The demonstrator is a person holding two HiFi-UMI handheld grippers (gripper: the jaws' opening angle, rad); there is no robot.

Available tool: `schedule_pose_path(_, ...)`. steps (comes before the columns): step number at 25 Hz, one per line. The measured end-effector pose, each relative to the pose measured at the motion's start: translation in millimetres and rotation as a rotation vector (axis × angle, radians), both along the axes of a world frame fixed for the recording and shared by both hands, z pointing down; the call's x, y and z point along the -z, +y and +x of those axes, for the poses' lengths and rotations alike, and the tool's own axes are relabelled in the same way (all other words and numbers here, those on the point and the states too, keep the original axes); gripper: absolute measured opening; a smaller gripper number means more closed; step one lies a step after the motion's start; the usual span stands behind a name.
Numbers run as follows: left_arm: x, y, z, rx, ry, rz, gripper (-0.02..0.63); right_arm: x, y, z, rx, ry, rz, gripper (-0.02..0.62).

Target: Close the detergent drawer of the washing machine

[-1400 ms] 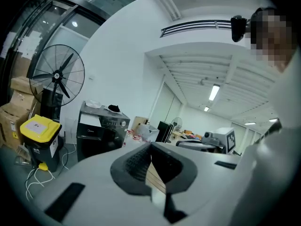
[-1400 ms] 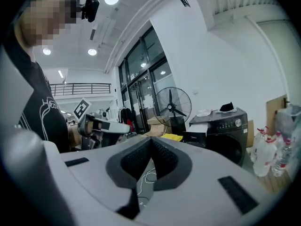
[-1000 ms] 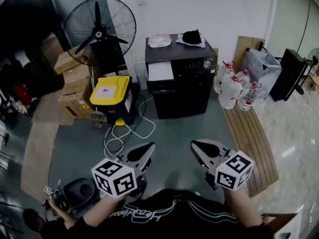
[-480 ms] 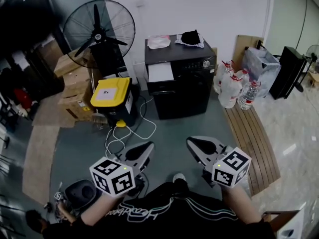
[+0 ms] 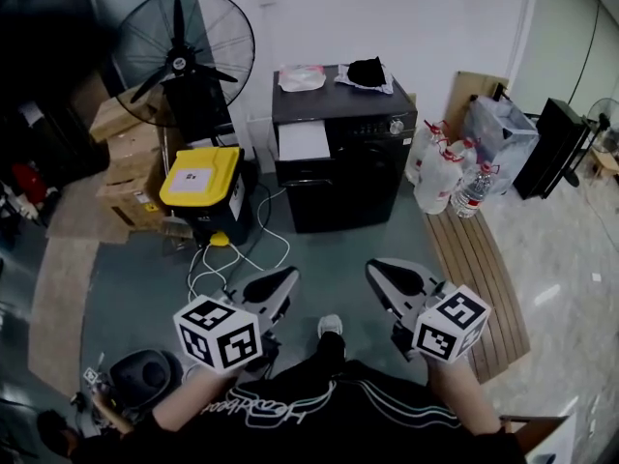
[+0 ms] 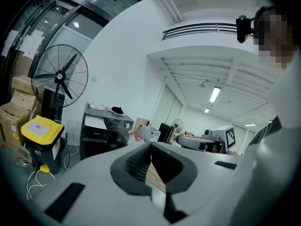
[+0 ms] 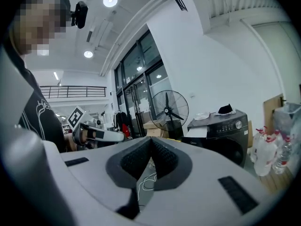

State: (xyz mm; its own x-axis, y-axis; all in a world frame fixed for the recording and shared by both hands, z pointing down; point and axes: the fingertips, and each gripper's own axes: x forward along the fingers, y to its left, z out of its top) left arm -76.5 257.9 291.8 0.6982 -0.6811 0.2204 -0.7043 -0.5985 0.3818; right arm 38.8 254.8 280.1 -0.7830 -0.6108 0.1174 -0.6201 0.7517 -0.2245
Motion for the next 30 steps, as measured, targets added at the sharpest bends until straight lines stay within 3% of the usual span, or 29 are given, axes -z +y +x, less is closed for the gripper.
schedule_pose_path(9, -15.8, -113.1, 7.9, -0.014, 0.021, -0.038, 0.025, -7.5, -112.3, 16.3, -0.047, -0.009, -0.043, 0.026)
schedule_pose_path(21, -70.9, -307.0, 16.1, 0.02, 0.011, -0.166, 0.025, -61.8, -294.6, 32.4, -0.082, -0.014, -0.209, 0.026)
schedule_pose_path(30, -122.0, -398.7, 7.4, 0.051, -0.02, -0.213, 0.025, -98.9, -384.5, 36.7, -0.107, 0.031, -0.286, 0.026)
